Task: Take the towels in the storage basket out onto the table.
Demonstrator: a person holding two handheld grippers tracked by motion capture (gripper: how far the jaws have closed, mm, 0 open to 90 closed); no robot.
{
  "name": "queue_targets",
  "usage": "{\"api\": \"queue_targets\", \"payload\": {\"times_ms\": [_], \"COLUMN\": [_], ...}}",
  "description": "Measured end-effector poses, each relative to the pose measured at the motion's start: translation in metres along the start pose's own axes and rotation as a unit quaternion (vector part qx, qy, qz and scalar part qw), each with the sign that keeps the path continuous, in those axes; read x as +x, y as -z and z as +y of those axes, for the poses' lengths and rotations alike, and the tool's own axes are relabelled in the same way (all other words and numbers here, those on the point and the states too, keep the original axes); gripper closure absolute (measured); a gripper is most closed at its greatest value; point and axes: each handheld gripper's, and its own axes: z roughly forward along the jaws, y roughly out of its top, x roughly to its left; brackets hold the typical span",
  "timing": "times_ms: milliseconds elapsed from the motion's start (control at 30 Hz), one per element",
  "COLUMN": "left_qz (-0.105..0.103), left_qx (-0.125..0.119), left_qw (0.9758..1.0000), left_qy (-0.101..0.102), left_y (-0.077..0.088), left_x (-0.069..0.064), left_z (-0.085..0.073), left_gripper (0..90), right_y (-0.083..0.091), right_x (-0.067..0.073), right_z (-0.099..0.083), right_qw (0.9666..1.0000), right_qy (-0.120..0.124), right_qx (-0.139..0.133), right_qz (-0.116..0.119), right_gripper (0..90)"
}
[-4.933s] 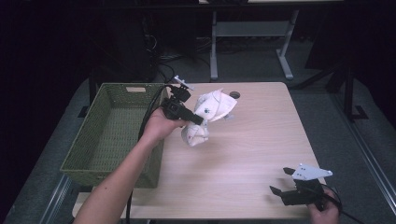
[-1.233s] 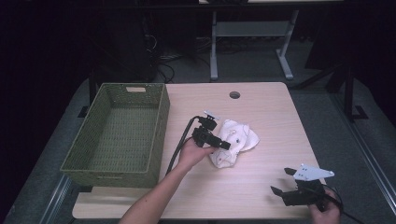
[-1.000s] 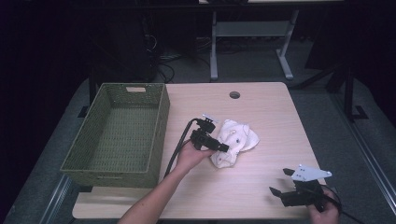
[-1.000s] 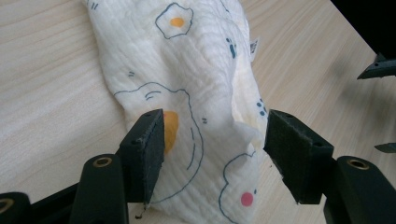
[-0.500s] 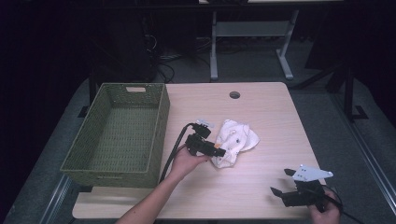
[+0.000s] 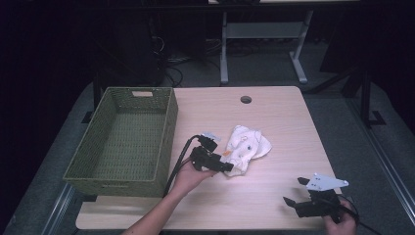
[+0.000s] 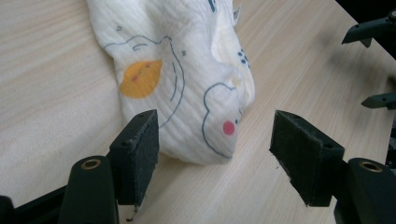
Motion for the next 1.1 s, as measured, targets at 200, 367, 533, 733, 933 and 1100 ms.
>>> {"api": "queue_targets", "payload": {"times_ms": [200, 367, 533, 733, 933, 1100], "left_qz": [-0.007, -0.008, -0.007, -0.009, -0.006, -0.015], "left_qx": [-0.009, -0.015, -0.018, -0.016, -0.012, -0.013], "left_qw": [0.9999, 0.9999, 0.9998, 0.9998, 0.9997, 0.9997], "left_qy": [0.003, 0.003, -0.004, -0.011, -0.02, -0.015], "left_y": [0.007, 0.013, 0.014, 0.014, 0.015, 0.017], "left_x": [0.001, 0.001, -0.001, -0.007, -0.011, -0.01], "left_z": [-0.009, -0.016, -0.025, -0.036, -0.046, -0.052], "left_gripper": [32.0, 31.8, 31.9, 31.4, 31.1, 30.4], "right_y": [-0.001, -0.002, -0.002, -0.002, -0.003, -0.004], "right_x": [0.001, 0.001, 0.002, 0.002, 0.002, 0.003], "right_z": [0.0, 0.0, 0.001, 0.0, 0.001, 0.001], "right_qw": [1.0, 1.0, 1.0, 1.0, 1.0, 1.0], "right_qy": [-0.001, -0.002, -0.002, -0.001, -0.002, -0.003], "right_qx": [0.001, 0.004, 0.003, 0.002, 0.006, 0.006], "right_qz": [0.0, 0.0, 0.0, 0.0, 0.003, 0.002], "right_gripper": [14.0, 14.0, 14.0, 14.0, 14.0, 14.0]}}
